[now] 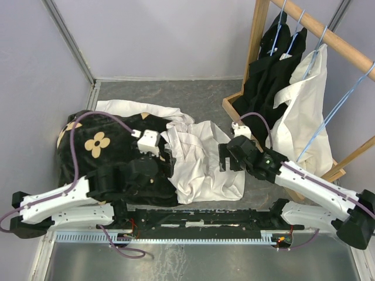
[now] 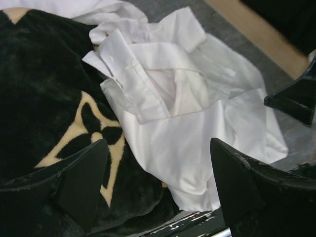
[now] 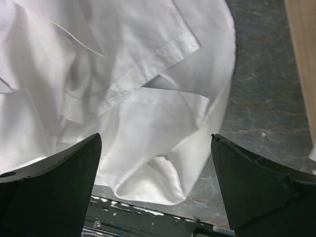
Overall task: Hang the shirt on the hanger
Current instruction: Adjust the shirt at the center of the board.
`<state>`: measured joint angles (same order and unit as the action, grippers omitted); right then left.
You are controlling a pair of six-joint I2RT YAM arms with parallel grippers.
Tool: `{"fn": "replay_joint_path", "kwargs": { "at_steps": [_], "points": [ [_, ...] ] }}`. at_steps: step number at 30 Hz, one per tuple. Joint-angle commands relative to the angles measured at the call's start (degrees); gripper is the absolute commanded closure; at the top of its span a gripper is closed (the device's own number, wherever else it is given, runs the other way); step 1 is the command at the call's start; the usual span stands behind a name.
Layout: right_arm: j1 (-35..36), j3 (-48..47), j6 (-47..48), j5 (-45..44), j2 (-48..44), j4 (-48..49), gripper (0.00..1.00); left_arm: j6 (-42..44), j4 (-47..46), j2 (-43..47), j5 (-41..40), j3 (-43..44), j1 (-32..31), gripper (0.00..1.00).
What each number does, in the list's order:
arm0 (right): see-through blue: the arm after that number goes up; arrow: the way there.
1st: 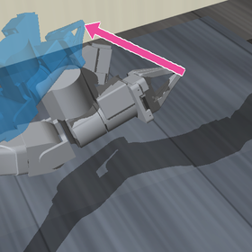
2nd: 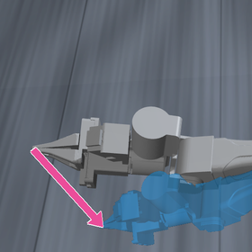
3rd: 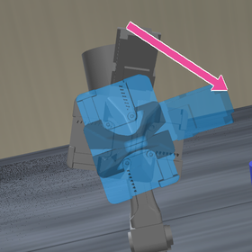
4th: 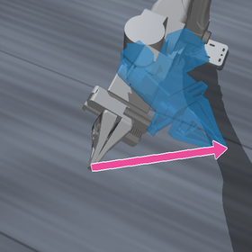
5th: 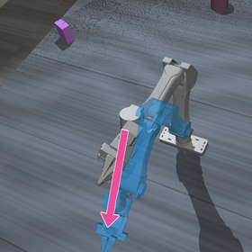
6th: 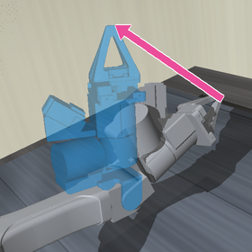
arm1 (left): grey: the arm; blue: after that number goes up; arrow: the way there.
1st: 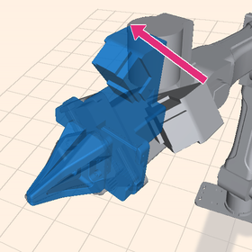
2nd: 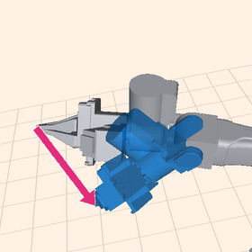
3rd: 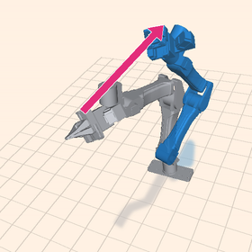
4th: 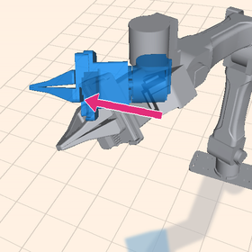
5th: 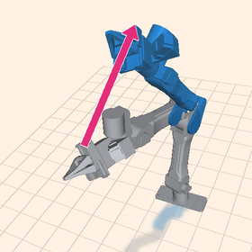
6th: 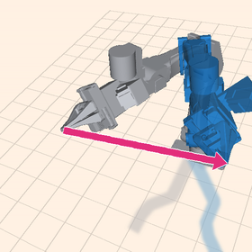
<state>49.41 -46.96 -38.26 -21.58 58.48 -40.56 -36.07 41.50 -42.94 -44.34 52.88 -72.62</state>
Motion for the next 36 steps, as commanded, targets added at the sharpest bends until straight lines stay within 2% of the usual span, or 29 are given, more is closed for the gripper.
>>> {"fn": "replay_joint_path", "kwargs": {
  "at_steps": [1,3,5,7,9,12,17,18,20,23,28,31,34,36],
  "points": [
    [0.1,-4.7,0.4,4.5,4.3,9.6,0.01,-1.4,-0.5,-4.2,-1.4,0.0,2.6,0.09],
    [0.1,-5.3,0.1,4.1,6.4,12.3,0.01,-0.4,-3.3,-5.8,4.1,-0.9,7.1,0.08],
    [0.0,-6.9,0.5,3.0,8.8,13.9,0.01,1.3,-6.8,-7.3,13.0,-2.6,14.5,0.08],
    [-0.1,-10.0,1.4,1.8,11.9,13.2,0.01,3.2,-10.9,-8.9,21.4,-4.7,22.3,0.08],
    [-0.2,-12.7,2.1,0.6,14.8,11.4,0.01,5.2,-15.4,-11.1,25.5,-5.7,26.8,0.07],
    [-0.6,-13.2,3.3,1.7,16.0,11.2,0.01,7.0,-20.4,-16.2,28.4,-4.9,29.8,0.06],
    [-1.4,-8.3,3.2,4.0,12.7,12.5,0.01,7.9,-27.7,-27.6,29.1,-2.2,30.5,0.06],
    [-1.5,-6.9,3.0,4.4,11.3,12.8,0.01,8.4,-28.5,-29.9,28.0,-1.8,30.5,0.09],
    [-1.8,-4.1,2.6,5.4,8.5,13.6,0.01,9.7,-28.9,-34.3,25.4,-1.2,30.5,0.23],
    [-1.9,-0.9,2.2,6.5,4.8,13.1,0.01,10.4,-30.5,-38.0,22.7,-2.4,30.5,0.39],
    [-1.9,1.7,1.9,5.0,-0.8,10.1,0.01,9.9,-30.3,-38.2,22.4,-3.9,30.4,0.94],
    [-1.9,2.5,2.3,3.0,-4.4,7.9,0.01,9.8,-27.2,-30.6,20.1,-4.1,27.8,0.97],
    [-2.0,3.5,2.4,0.8,-7.1,6.1,0.01,9.6,-20.0,-23.4,9.0,1.0,17.4,0.97],
    [-2.0,4.3,2.4,-0.8,-8.8,5.3,0.01,7.5,-15.7,-20.4,5.7,3.6,11.2,0.97]
  ]
}}
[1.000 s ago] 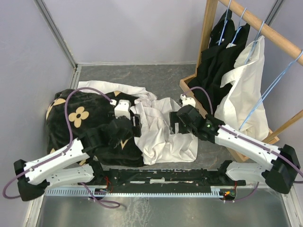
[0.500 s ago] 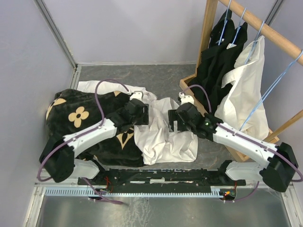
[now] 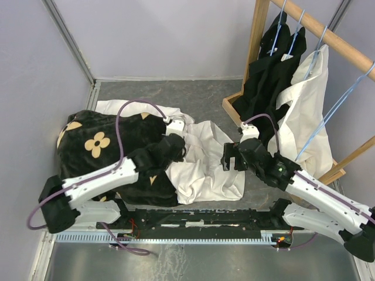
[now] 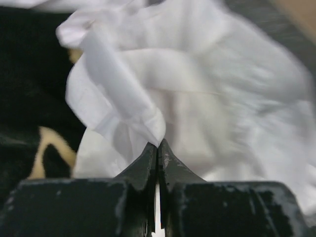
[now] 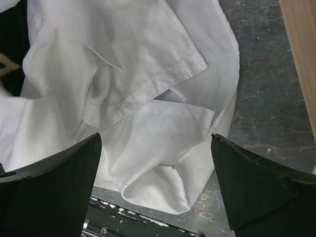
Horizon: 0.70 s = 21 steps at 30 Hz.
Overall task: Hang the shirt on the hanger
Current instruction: Adjust the shirt at the center of the board.
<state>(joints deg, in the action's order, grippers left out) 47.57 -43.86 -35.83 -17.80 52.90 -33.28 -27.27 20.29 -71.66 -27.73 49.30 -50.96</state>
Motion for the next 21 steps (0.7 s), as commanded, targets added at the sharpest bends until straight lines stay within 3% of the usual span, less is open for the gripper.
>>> {"fn": "replay_joint_path", "kwargs": {
  "at_steps": [1,5,11,12,15,17,21],
  "points": [
    [-0.2,1.5,-0.2,-5.4,-4.1,-2.4,0.01,-2.8,6.6,9.5,-10.8,8.0,-12.5,0.97],
    [-0.2,2.2,-2.2,-9.6,-8.3,-4.5,0.01,-7.9,6.7,11.7,-8.0,8.0,-20.1,0.97],
    [-0.2,2.5,-5.0,-13.1,-14.5,-8.9,0.01,-5.3,-5.9,6.0,-2.1,8.1,-32.7,0.97],
    [-0.2,2.3,-5.6,-13.5,-14.9,-10.0,0.01,-4.7,-7.4,5.1,-2.2,8.1,-33.3,0.92],
    [-0.2,1.8,-7.4,-14.0,-15.8,-13.2,0.01,-5.4,-6.7,3.9,-10.1,8.5,-33.2,0.54],
    [-0.2,2.0,-8.4,-12.9,-16.8,-14.4,0.01,-5.2,-5.2,4.0,-13.4,9.5,-32.6,0.35],
    [-0.2,2.8,-9.0,-6.0,-19.0,-14.6,0.01,-7.7,1.1,4.4,-15.9,11.3,-30.3,0.24]
  ]
}}
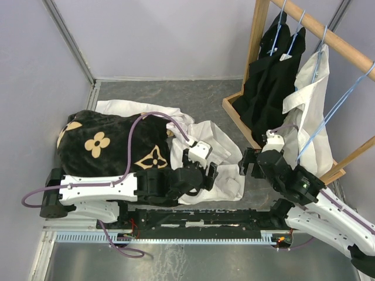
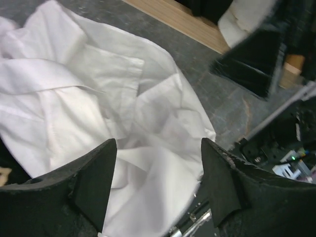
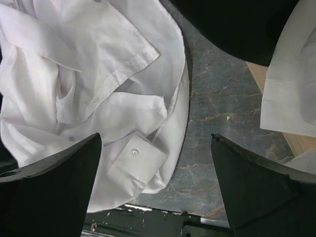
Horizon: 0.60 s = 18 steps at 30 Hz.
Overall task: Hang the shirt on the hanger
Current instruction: Adjust the shirt at the center of the board.
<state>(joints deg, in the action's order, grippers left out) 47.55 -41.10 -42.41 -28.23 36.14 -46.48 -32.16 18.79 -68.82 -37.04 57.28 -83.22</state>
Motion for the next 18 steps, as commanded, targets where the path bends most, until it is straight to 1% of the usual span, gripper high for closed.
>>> {"fn": "replay_joint_path", "kwargs": {
  "at_steps": [1,5,6,8,10,11,13,15,18],
  "points": [
    [-0.2,0.3,-2.3,8.0,-2.5,-1.1,0.01,-3.9,4.3,2.0,-6.9,3.3,2.3,0.23],
    [-0.2,-0.2,-1.4,17.9,-3.6,-2.3,0.01,-10.1,10.7,5.5,-8.9,0.3,3.6,0.23],
    [-0.2,-0.3,-1.3,19.1,-4.5,-3.1,0.01,-11.9,11.6,7.0,-9.6,-1.3,4.0,0.23],
    [-0.2,-1.0,-1.7,19.5,-6.3,-5.9,0.01,-16.7,13.5,10.8,-10.3,-4.1,6.3,0.19],
    [-0.2,-1.6,-1.7,19.4,-7.9,-8.3,0.01,-22.5,12.8,16.6,-8.5,-7.1,11.6,0.19],
    [-0.2,-1.8,-1.7,19.1,-8.4,-9.1,0.01,-23.2,10.9,18.8,-5.9,-8.8,14.7,0.19],
    [-0.2,-1.4,-1.9,18.6,-8.8,-9.1,0.01,-22.9,6.4,21.5,-3.7,-10.8,20.4,0.20],
    [-0.2,-0.8,-1.9,18.7,-7.9,-8.0,0.01,-22.3,4.5,19.8,-2.5,-10.3,25.0,0.20],
    [-0.2,0.2,-2.1,19.3,-5.2,-5.1,0.01,-19.5,4.2,11.5,1.0,-5.4,29.8,0.19]
  ]
}}
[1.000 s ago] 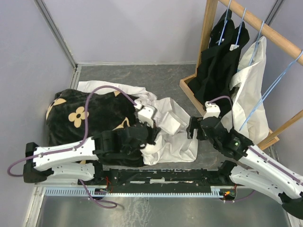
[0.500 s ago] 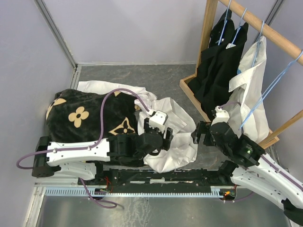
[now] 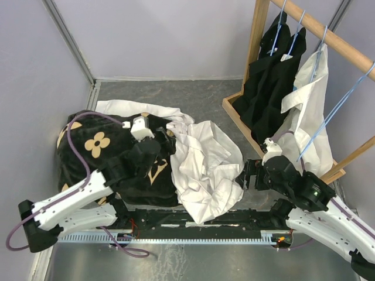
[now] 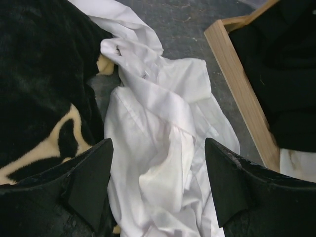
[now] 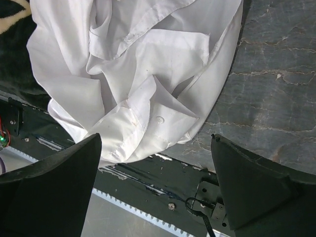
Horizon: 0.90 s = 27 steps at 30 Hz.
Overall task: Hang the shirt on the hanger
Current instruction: Adjust the shirt at the center of the board.
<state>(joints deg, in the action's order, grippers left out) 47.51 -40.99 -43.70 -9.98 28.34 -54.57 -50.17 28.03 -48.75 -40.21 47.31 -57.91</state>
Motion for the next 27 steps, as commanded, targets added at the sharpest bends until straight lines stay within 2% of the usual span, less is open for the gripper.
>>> {"fn": "replay_joint_path", "kwargs": {
  "at_steps": [1,4,10,14,17,22,27],
  "points": [
    [-0.1,0.7,-0.9,1.3,3.5,4.2,0.01,-0.4,-4.7,-12.2,4.8,6.5,5.6,0.18],
    [-0.1,2.6,-0.5,1.5,5.4,8.3,0.01,2.4,-5.4,-21.6,7.6,11.2,9.1,0.16],
    [-0.1,5.0,-0.5,0.4,9.1,11.6,0.01,1.7,-4.3,-35.4,12.9,19.2,14.1,0.15],
    [-0.1,4.9,0.8,1.8,13.0,14.3,0.01,-0.1,0.8,-42.8,14.5,24.3,15.1,0.15],
    [-0.1,4.4,2.1,2.2,15.4,15.5,0.01,-0.4,1.2,-45.3,15.5,24.6,15.2,0.16],
    [-0.1,4.0,3.2,2.2,18.0,16.5,0.01,0.9,-2.0,-44.5,18.7,20.0,15.2,0.26],
    [-0.1,4.1,3.2,1.3,17.3,16.1,0.01,2.7,-5.8,-38.9,23.5,11.2,16.5,0.46]
  ]
}}
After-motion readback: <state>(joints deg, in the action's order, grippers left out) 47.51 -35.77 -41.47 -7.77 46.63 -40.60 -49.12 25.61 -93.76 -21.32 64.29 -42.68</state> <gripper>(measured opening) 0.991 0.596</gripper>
